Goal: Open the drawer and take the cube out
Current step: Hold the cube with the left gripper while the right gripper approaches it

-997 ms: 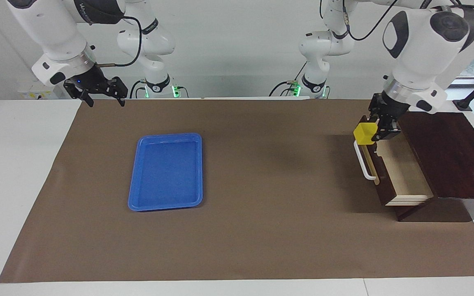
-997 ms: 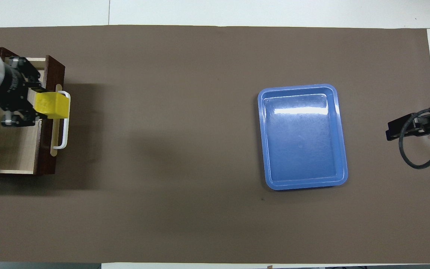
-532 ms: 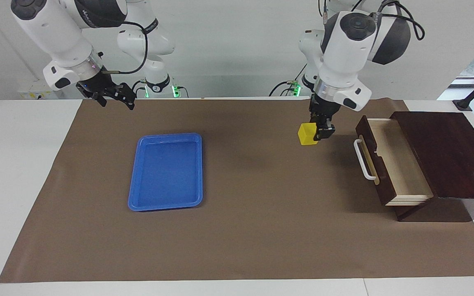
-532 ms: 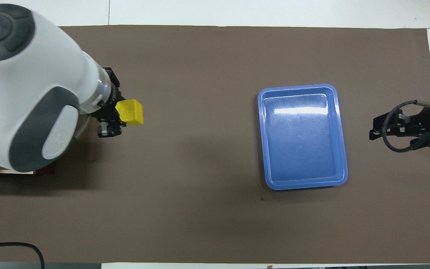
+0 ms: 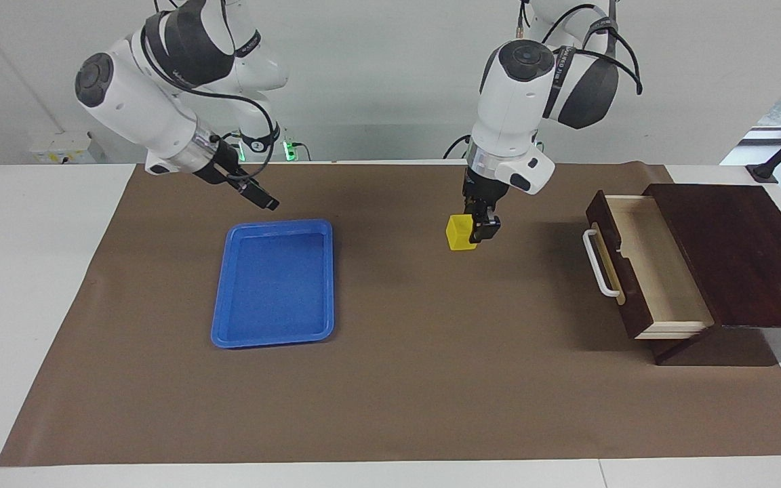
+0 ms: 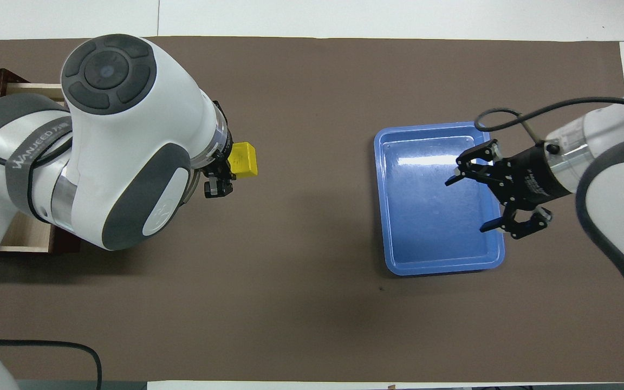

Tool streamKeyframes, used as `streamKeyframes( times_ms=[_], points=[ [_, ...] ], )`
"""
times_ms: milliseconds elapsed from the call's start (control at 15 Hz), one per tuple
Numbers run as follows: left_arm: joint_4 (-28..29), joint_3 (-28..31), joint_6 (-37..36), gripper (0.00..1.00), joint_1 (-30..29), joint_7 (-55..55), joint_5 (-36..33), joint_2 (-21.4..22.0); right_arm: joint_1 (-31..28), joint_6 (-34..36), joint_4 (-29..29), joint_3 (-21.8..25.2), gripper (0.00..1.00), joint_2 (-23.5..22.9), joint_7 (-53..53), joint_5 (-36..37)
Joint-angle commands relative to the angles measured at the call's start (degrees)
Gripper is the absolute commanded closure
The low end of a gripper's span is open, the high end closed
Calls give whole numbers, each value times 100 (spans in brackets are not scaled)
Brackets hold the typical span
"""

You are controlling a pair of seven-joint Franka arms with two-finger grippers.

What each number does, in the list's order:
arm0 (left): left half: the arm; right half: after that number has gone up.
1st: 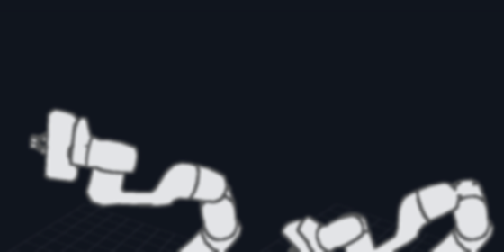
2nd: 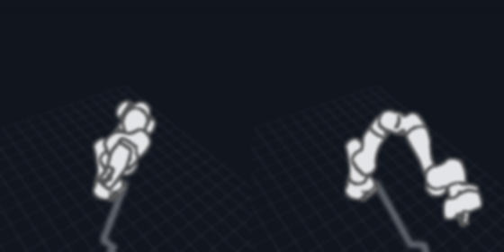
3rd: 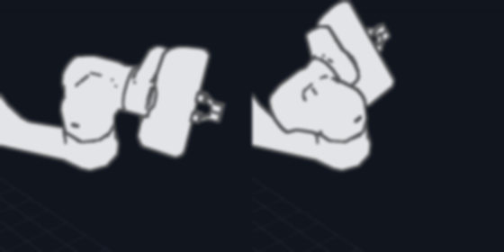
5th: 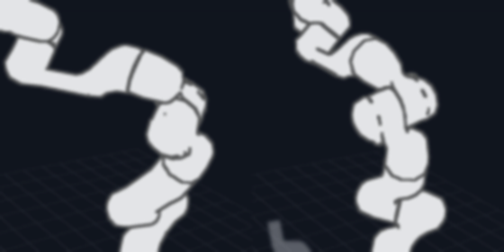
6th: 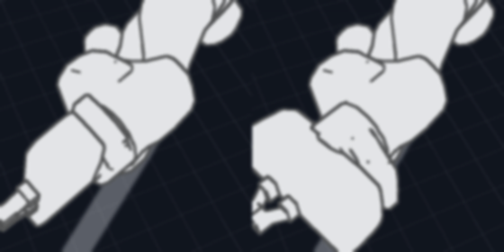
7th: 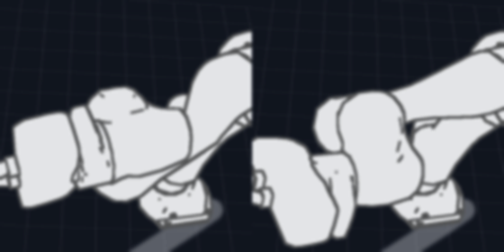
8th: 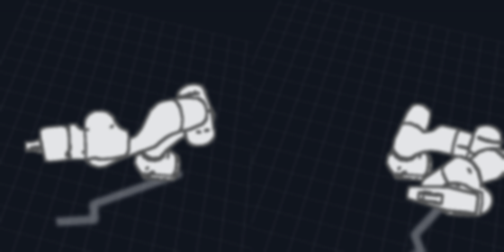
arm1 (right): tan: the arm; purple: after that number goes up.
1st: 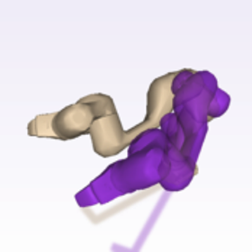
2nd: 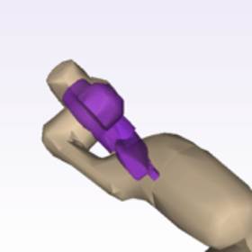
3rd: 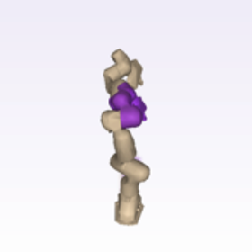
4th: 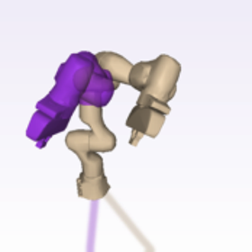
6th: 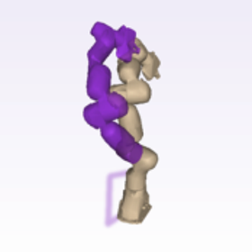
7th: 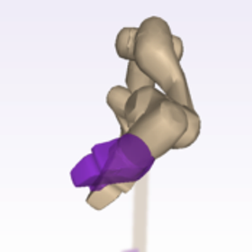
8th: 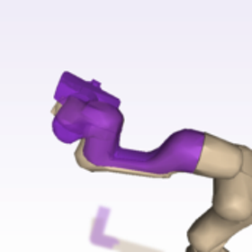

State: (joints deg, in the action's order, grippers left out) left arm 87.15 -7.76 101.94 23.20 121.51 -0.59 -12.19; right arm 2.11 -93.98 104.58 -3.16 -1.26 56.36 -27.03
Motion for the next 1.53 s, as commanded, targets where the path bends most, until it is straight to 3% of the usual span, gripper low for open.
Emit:
streamKeyframes(
  times_ms=[0,332,665,798,931,1463],
  points=[
    [30,72,150,100,44,48,68,-73,377,-602,19,-9,0,-462,1015,-713],
    [65,72,212,100,26,39,59,-64,1036,-1561,299,-9,0,-735,1711,-1803],
    [100,64,265,100,61,39,68,-73,1643,-2220,-252,-9,0,-1551,2123,-2561],
    [100,72,265,100,96,39,68,-73,1871,-2492,-927,-9,0,-2086,2606,-2649],
    [100,64,256,100,105,39,68,-73,2170,-2843,-1255,-9,0,-2326,2801,-2658],
    [100,64,159,100,114,39,68,-64,2373,-2758,-1756,-9,0,-2476,3021,-2535]
  ],
)
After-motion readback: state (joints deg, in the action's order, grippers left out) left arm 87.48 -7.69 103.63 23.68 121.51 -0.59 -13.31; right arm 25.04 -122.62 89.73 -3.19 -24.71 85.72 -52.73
